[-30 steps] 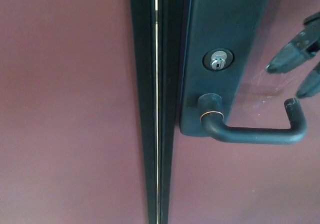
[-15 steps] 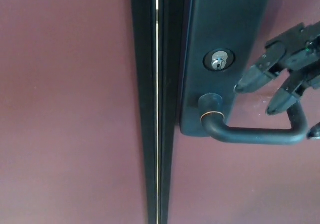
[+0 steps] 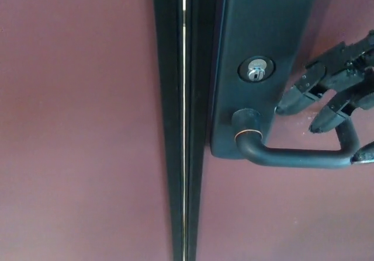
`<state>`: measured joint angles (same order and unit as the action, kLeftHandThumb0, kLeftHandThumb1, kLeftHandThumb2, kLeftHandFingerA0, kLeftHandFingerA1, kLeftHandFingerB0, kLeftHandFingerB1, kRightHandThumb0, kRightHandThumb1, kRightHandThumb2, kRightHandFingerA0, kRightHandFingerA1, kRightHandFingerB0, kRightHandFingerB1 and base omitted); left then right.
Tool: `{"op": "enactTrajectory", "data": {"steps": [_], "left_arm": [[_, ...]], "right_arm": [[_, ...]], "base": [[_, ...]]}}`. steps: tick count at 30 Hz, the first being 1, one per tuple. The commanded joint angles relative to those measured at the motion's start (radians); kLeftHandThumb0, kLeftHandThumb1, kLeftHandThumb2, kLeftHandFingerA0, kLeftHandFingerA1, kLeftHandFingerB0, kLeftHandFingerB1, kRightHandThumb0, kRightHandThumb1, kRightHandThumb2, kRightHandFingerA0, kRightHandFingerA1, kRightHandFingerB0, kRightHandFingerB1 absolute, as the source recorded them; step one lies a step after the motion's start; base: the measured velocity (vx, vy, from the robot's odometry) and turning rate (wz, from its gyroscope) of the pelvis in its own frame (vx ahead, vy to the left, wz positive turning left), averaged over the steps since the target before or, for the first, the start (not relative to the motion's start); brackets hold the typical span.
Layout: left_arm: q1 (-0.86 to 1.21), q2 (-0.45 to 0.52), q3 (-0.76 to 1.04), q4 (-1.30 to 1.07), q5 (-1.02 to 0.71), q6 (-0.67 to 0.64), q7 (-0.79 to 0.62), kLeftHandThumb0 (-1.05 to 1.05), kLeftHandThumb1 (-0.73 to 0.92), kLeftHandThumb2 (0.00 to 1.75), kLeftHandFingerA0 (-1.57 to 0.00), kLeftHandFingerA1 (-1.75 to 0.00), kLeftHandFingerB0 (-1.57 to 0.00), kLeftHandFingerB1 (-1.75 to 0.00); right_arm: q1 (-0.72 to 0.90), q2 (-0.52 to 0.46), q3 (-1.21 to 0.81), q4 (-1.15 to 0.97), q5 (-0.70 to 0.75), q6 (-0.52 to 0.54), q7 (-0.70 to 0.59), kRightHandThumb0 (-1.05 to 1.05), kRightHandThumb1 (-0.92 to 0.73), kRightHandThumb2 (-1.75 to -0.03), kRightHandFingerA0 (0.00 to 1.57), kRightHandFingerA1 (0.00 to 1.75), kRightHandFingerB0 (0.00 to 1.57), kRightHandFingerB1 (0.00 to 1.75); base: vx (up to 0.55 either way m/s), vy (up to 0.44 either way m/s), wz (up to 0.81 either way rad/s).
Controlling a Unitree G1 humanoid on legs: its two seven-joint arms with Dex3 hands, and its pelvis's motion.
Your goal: The robot walks towards the door handle and put its right hand on it and twist the handle
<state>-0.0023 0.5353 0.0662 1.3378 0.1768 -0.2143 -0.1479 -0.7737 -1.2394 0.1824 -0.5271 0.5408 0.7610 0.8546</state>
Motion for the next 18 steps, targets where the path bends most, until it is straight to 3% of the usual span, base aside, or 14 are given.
{"op": "enactTrajectory", "data": {"steps": [1,10,18], "left_arm": [[0.008,0.004,0.007,0.003,-0.008,0.011,-0.006,-0.45,0.15,0.83,-0.86,-0.93,-0.67,-0.83],[0.012,0.007,0.008,0.002,-0.007,0.005,-0.009,-0.43,0.14,0.87,-0.87,-0.92,-0.65,-0.8],[0.007,0.007,0.005,0.002,-0.004,0.009,-0.008,-0.43,0.14,0.87,-0.87,-0.92,-0.65,-0.8]], "right_arm": [[0.004,-0.014,0.022,0.024,-0.103,-0.002,0.047,-0.53,-0.54,-0.57,0.35,0.37,0.39,0.34],[0.012,-0.004,0.047,0.033,-0.205,-0.031,0.066,-0.56,-0.54,-0.56,0.34,0.36,0.38,0.33],[0.002,0.07,0.12,-0.01,-0.263,0.001,0.064,-0.56,-0.54,-0.57,0.34,0.37,0.38,0.33]], "base": [[0.0,0.0,0.0],[0.0,0.0,0.0],[0.0,0.0,0.0]]}}
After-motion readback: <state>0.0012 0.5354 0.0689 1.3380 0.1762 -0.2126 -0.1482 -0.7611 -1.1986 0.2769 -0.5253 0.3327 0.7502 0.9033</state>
